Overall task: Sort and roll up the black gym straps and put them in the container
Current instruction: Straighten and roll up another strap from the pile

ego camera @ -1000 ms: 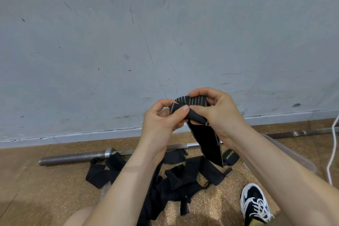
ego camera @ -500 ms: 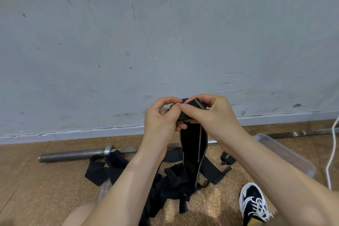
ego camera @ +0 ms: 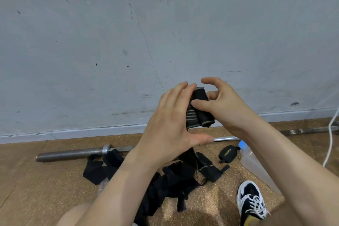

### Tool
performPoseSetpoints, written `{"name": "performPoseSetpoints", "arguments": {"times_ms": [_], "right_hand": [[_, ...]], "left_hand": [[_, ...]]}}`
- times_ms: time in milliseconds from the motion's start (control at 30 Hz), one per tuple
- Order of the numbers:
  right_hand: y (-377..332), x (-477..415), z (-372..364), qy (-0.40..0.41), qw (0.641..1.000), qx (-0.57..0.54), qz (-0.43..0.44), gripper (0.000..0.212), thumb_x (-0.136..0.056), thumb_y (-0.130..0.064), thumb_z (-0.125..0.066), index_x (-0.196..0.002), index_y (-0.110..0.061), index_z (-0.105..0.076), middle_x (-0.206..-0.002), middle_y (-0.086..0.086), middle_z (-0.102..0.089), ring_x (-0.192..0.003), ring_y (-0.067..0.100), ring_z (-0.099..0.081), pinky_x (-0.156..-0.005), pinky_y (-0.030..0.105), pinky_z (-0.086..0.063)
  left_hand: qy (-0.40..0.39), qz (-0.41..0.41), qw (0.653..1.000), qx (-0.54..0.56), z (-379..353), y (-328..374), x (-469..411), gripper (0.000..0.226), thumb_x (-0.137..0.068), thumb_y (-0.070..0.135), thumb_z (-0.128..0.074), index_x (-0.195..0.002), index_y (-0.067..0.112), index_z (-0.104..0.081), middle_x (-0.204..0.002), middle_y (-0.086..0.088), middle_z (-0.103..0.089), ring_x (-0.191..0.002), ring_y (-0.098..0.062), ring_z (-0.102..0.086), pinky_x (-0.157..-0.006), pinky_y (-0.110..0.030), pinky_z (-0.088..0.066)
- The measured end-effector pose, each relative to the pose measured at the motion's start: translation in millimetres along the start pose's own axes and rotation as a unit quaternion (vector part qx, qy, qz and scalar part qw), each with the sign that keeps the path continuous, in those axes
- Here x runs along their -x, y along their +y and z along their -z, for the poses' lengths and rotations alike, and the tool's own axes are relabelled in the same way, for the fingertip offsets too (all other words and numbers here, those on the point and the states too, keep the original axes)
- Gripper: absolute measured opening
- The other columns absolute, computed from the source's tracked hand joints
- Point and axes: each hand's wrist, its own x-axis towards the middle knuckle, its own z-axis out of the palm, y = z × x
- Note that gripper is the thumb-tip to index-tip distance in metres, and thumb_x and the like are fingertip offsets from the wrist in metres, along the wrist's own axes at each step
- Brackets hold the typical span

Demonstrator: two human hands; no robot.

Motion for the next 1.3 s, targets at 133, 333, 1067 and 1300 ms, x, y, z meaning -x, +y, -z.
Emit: {"name": "performPoseSetpoints", "arguments": {"times_ms": [133, 333, 1067, 1300], "right_hand": [[-1, 3, -4, -0.037, 0.998, 0.044, -0.005, 0.071, -0.084, -0.011, -0.075, -0.144, -0.024, -0.040, -0.087, 0.006, -0.067, -0.076, 0.018, -0.073, -0.075, 0.030, -0.058], [2, 3, -7, -0.058, 0.997, 0.053, -0.002, 0.070, -0.084, -0.011, -0.074, -0.146, -0.022, -0.041, -0.100, 0.013, -0.070, -0.086, 0.023, -0.073, -0.084, 0.039, -0.059], [0, -5, 17, -0.134, 0.990, -0.048, 0.021, 0.020, -0.089, 0.000, -0.067, -0.107, -0.009, -0.067, -0.082, 0.005, -0.073, -0.076, 0.016, -0.071, -0.068, 0.025, -0.056], [16, -1, -17, -0.045, 0.984, 0.110, 0.135, 0.011, -0.101, -0.016, -0.053, -0.111, -0.018, -0.057, -0.099, -0.001, -0.066, -0.096, 0.016, -0.063, -0.086, 0.037, -0.052]], "left_hand": [[-0.003, -0.001, 1.000, 0.029, -11, -3, -3, 0.103, -0.071, 0.054, -0.079, -0.153, 0.025, -0.024, -0.153, 0.013, -0.033, -0.141, -0.003, -0.026, -0.113, -0.022, -0.028], [0.083, 0.002, 0.994, 0.067, -17, -4, -6, 0.075, -0.067, 0.040, -0.083, -0.134, 0.023, -0.053, -0.123, 0.013, -0.050, -0.109, 0.001, -0.052, -0.089, -0.013, -0.044], [0.131, 0.185, 0.885, 0.406, 5, -10, -13, 0.016, -0.089, 0.005, -0.069, -0.091, 0.020, -0.073, -0.087, -0.005, -0.065, -0.071, -0.010, -0.068, -0.070, -0.029, -0.060], [0.102, 0.224, 0.870, 0.427, -10, 2, -9, 0.008, -0.104, 0.026, -0.044, -0.106, 0.030, -0.051, -0.094, 0.004, -0.062, -0.073, 0.001, -0.061, -0.065, -0.021, -0.052]]}}
